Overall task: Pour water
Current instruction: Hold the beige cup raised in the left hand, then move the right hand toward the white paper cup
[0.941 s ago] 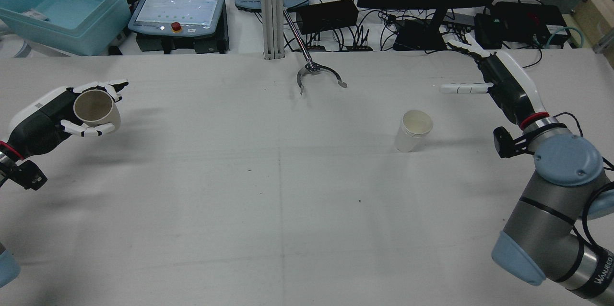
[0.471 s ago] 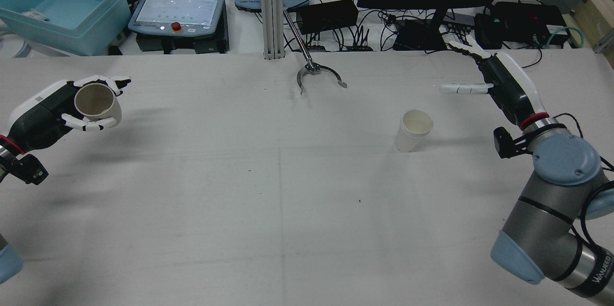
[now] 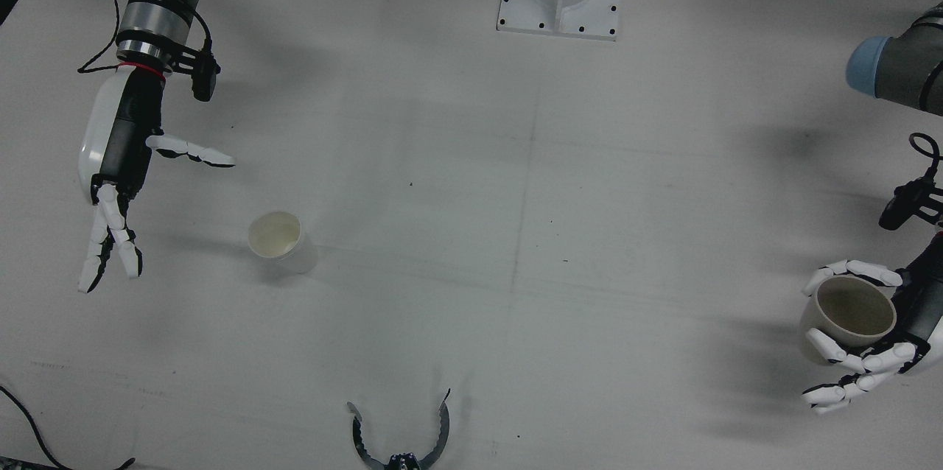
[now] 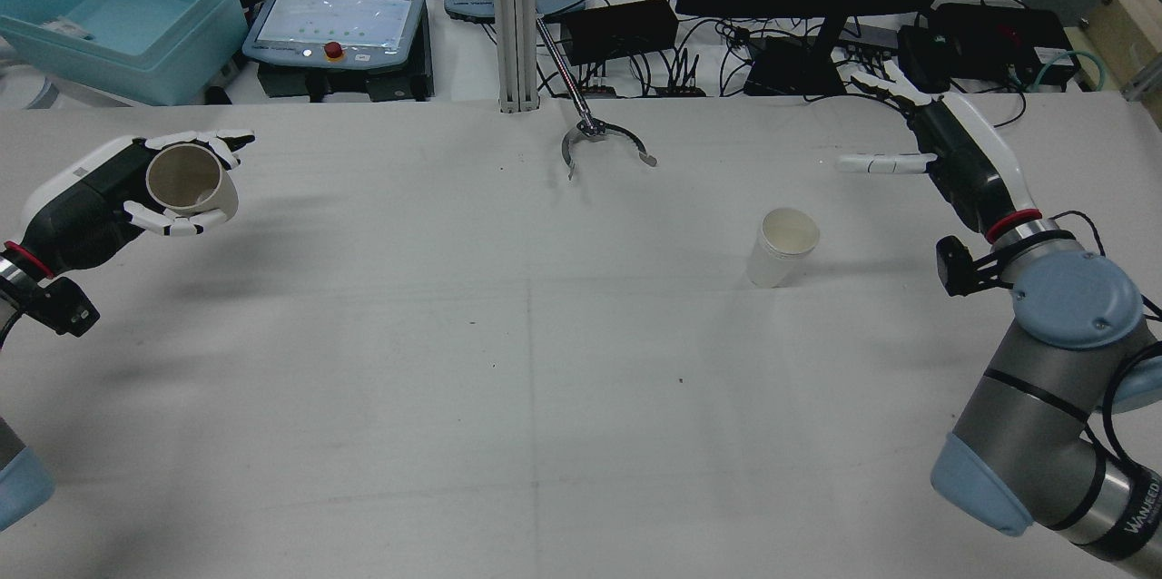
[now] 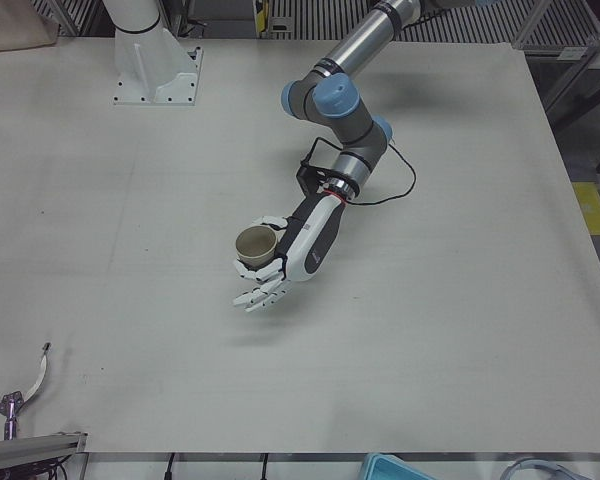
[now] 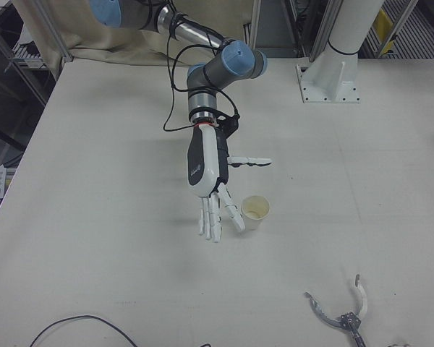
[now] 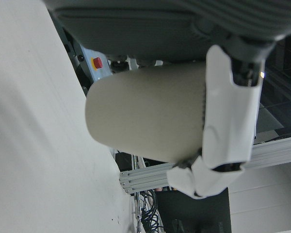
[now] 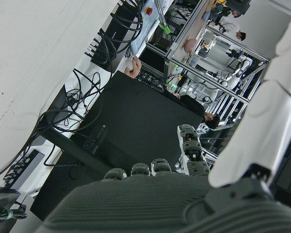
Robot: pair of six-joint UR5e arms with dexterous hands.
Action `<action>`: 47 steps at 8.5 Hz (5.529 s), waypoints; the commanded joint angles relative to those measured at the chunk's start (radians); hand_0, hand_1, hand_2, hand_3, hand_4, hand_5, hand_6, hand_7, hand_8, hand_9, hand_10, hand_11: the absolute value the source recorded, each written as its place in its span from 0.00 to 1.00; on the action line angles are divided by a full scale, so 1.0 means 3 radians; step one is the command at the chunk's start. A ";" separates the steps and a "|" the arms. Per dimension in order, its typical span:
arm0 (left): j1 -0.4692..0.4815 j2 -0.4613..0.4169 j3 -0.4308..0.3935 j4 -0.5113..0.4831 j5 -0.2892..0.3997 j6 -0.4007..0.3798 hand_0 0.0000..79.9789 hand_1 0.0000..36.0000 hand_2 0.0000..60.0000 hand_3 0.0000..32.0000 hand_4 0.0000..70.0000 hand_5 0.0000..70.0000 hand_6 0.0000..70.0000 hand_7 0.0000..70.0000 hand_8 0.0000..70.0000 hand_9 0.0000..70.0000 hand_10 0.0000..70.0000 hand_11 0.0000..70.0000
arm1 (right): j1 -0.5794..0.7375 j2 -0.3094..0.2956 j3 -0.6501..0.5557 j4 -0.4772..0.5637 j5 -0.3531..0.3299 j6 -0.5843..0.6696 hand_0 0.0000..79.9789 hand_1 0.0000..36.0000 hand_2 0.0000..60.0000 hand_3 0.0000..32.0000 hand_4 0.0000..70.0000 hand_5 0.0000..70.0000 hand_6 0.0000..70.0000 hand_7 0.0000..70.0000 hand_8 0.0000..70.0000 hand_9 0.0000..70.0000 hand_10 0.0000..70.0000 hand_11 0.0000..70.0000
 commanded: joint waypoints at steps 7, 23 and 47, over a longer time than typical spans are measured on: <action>-0.0037 0.0000 -0.0111 0.0091 0.0097 -0.0052 1.00 1.00 1.00 0.00 0.80 0.98 0.25 0.23 0.16 0.19 0.15 0.27 | 0.0010 0.0017 0.0056 -0.0001 -0.0002 0.0006 0.58 0.32 0.08 0.00 0.09 0.06 0.05 0.05 0.02 0.02 0.00 0.00; -0.0109 -0.0010 -0.0147 0.0219 0.0143 -0.0077 0.46 0.27 0.80 0.00 0.91 0.34 0.27 0.23 0.12 0.16 0.10 0.14 | -0.0015 0.0033 0.0000 0.0004 0.0003 -0.0025 0.58 0.30 0.09 0.00 0.10 0.07 0.06 0.06 0.03 0.03 0.00 0.01; -0.0405 -0.0087 -0.0096 0.0219 0.0148 -0.0179 0.50 0.36 0.81 0.00 0.77 0.55 0.25 0.21 0.09 0.13 0.09 0.13 | -0.0986 0.0314 -0.1524 0.0924 0.0924 0.0430 0.57 0.28 0.05 0.00 0.07 0.01 0.01 0.00 0.04 0.04 0.02 0.05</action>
